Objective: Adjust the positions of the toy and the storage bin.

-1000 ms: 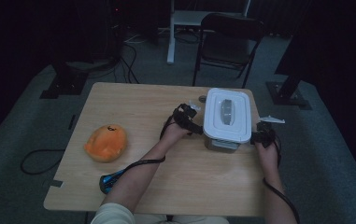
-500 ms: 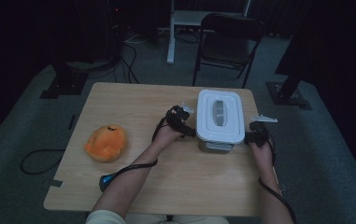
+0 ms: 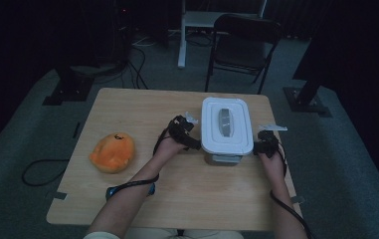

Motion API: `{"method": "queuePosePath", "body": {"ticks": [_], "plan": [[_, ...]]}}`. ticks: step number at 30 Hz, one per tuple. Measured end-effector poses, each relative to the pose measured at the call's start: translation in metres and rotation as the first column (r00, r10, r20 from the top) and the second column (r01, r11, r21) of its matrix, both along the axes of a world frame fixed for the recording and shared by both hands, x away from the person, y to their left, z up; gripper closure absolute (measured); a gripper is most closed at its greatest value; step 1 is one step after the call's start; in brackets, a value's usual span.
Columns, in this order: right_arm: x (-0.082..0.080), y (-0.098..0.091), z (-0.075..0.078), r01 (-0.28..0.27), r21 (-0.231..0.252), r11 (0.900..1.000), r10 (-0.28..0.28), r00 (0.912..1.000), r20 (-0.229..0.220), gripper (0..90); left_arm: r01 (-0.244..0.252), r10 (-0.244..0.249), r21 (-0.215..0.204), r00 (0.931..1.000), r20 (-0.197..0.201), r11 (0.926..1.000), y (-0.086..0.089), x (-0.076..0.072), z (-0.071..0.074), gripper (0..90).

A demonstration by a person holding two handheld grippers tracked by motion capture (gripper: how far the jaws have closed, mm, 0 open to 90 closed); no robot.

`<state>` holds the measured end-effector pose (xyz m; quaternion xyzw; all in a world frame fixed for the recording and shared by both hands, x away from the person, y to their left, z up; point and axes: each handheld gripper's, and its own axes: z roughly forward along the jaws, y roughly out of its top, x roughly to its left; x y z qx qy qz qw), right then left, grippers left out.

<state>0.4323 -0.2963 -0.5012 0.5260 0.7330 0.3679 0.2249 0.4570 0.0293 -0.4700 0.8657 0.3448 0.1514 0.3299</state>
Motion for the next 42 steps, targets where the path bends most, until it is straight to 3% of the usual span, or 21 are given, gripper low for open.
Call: {"method": "queuePosePath", "body": {"ticks": [7, 17, 29, 33, 36, 42], "plan": [[0.001, 0.016, 0.002, -0.034, -0.027, 0.9991, 0.034, 0.9994, 0.001, 22.2, -0.016, 0.016, 0.009, 0.9998, 0.008, 0.9998, 0.016, -0.004, 0.001, 1.2], [0.001, 0.033, 0.001, -0.055, -0.013, 0.9984, 0.055, 0.9985, 0.000, 22.2, -0.030, 0.030, 0.019, 0.9995, 0.008, 0.9994, 0.032, -0.013, 0.003, 1.2], [-0.002, 0.051, 0.001, -0.085, -0.035, 0.9957, 0.086, 0.9963, 0.002, 22.2, -0.047, 0.047, 0.017, 0.9987, 0.020, 0.9987, 0.050, -0.019, 0.005, 1.2], [0.000, 0.052, 0.000, -0.077, -0.030, 0.9966, 0.077, 0.9970, -0.006, 19.3, -0.061, 0.061, -0.015, 0.9981, 0.001, 0.9980, 0.054, -0.014, 0.003, 1.1], [0.003, 0.053, -0.001, -0.067, -0.056, 0.9962, 0.066, 0.9975, -0.027, 16.4, -0.077, 0.077, -0.014, 0.9970, -0.005, 0.9969, 0.056, -0.008, 0.001, 1.1], [0.013, 0.049, -0.001, -0.039, -0.048, 0.9981, 0.038, 0.9989, -0.027, 16.2, -0.097, 0.097, -0.011, 0.9953, -0.005, 0.9952, 0.058, 0.005, 0.002, 1.1]]}}
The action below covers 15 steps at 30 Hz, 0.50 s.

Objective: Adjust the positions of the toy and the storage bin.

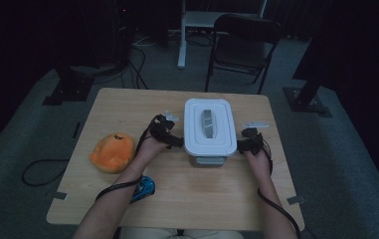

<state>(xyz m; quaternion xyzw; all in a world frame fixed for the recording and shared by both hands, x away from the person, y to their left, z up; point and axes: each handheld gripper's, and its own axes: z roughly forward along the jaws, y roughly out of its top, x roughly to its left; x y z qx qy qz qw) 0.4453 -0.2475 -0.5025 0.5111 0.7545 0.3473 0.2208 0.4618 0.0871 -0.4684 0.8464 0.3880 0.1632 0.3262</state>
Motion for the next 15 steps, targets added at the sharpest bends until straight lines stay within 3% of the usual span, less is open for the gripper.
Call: {"method": "queuePosePath", "body": {"ticks": [6, 15], "plan": [[0.011, -0.002, 0.004, 0.025, 0.007, 0.9997, -0.025, 0.9997, -0.005, 16.2, -0.017, 0.017, 0.003, 0.9998, 0.005, 0.9998, 0.001, 0.012, 0.005, 1.1], [0.011, 0.002, 0.010, -0.027, 0.039, 0.9989, 0.027, 0.9996, 0.013, 17.1, -0.010, 0.010, 0.013, 0.9999, 0.010, 0.9999, -0.005, 0.014, 0.005, 1.1]]}}
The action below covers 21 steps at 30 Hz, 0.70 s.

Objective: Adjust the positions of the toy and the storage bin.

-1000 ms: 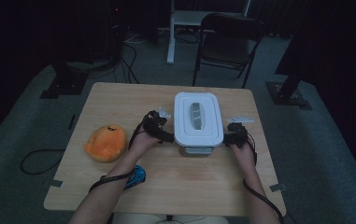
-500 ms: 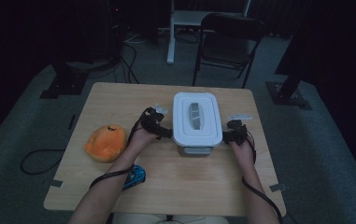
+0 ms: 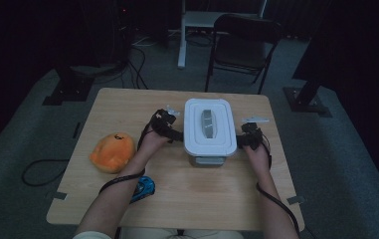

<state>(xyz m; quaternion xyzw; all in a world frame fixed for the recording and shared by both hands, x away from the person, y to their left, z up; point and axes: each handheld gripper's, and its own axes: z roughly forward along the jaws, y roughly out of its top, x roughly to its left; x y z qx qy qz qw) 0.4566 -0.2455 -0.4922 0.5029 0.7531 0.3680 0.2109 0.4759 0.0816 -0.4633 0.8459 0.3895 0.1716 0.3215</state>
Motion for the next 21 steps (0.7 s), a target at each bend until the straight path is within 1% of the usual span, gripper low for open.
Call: {"method": "queuePosePath", "body": {"ticks": [4, 6, 10, 15, 18, 21], "plan": [[-0.003, 0.001, 0.001, -0.010, -0.004, 0.9999, 0.010, 0.9999, 0.008, 18.6, 0.003, -0.003, 0.006, 1.0000, 0.005, 1.0000, -0.001, -0.003, 0.000, 1.2], [-0.005, 0.001, 0.001, -0.010, 0.002, 0.9999, 0.010, 0.9999, 0.002, 19.6, 0.008, -0.008, 0.011, 0.9999, 0.008, 0.9999, -0.002, -0.005, 0.001, 1.4], [-0.009, 0.000, 0.002, -0.020, 0.003, 0.9998, 0.020, 0.9998, 0.007, 20.3, 0.014, -0.014, 0.016, 0.9998, 0.011, 0.9998, -0.003, -0.009, 0.001, 1.6], [-0.016, -0.002, 0.001, -0.027, 0.009, 0.9996, 0.027, 0.9996, 0.010, 20.9, 0.028, -0.028, 0.012, 0.9995, 0.014, 0.9995, -0.004, -0.016, 0.001, 1.6], [-0.021, -0.002, 0.002, -0.032, 0.005, 0.9995, 0.032, 0.9994, 0.015, 20.9, 0.038, -0.039, 0.023, 0.9990, 0.023, 0.9990, -0.005, -0.021, 0.002, 1.7], [-0.027, -0.003, 0.002, -0.041, -0.005, 0.9992, 0.041, 0.9990, 0.018, 20.9, 0.049, -0.050, 0.016, 0.9986, 0.018, 0.9986, -0.006, -0.027, 0.002, 1.6]]}}
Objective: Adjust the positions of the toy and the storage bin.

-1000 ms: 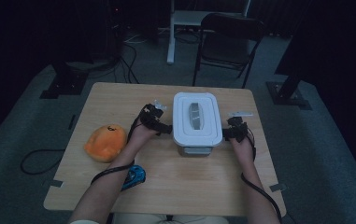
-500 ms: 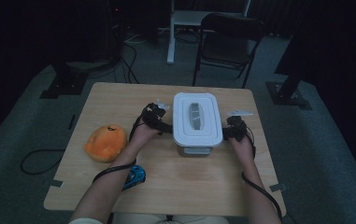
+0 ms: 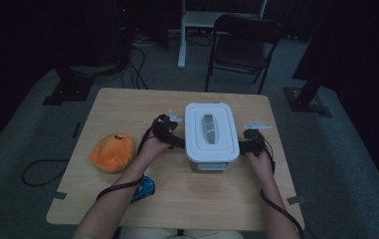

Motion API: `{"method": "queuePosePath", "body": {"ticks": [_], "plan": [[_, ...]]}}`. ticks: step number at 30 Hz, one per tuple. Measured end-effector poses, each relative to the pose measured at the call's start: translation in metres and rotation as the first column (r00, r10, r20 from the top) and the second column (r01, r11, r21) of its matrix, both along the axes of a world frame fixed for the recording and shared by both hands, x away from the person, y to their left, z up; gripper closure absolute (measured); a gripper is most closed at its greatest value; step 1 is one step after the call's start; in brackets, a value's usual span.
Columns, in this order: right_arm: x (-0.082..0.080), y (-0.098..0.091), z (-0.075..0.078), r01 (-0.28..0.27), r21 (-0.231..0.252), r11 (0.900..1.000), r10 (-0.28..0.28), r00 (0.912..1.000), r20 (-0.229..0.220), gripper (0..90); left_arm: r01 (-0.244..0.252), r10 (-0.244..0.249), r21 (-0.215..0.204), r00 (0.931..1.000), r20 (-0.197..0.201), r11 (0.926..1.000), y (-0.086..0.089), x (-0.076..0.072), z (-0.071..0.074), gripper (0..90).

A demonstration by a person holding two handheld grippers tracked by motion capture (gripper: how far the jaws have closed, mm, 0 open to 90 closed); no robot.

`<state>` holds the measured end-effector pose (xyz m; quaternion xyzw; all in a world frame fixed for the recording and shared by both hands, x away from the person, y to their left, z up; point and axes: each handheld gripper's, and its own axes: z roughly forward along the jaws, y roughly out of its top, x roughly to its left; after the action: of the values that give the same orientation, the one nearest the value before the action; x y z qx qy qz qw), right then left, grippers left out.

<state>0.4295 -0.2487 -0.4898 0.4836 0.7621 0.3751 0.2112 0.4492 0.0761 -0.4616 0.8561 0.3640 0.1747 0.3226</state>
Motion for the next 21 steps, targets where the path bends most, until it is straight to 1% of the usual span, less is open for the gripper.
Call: {"method": "queuePosePath", "body": {"ticks": [4, 6, 7, 12, 21], "plan": [[-0.008, -0.001, 0.001, -0.007, -0.004, 1.0000, 0.007, 0.9999, 0.010, 21.0, 0.010, -0.010, -0.005, 0.9999, 0.002, 0.9999, 0.000, -0.007, 0.000, 1.6], [-0.012, -0.002, 0.001, -0.010, -0.005, 0.9999, 0.010, 0.9999, 0.011, 21.0, 0.016, -0.016, -0.009, 0.9999, -0.004, 0.9998, 0.000, -0.009, 0.000, 1.6], [-0.014, -0.002, 0.001, -0.009, -0.006, 0.9999, 0.009, 0.9999, 0.011, 21.0, 0.018, -0.018, -0.008, 0.9998, 0.002, 0.9998, -0.001, -0.011, -0.001, 1.6], [-0.020, -0.004, 0.001, -0.008, -0.012, 0.9999, 0.008, 0.9998, 0.016, 21.0, 0.023, -0.023, -0.009, 0.9997, 0.007, 0.9997, -0.003, -0.016, -0.001, 1.6], [-0.034, -0.012, 0.001, -0.007, -0.004, 1.0000, 0.007, 0.9998, 0.016, 21.0, 0.064, -0.064, -0.011, 0.9979, 0.004, 0.9979, -0.011, -0.029, 0.000, 1.6]]}}
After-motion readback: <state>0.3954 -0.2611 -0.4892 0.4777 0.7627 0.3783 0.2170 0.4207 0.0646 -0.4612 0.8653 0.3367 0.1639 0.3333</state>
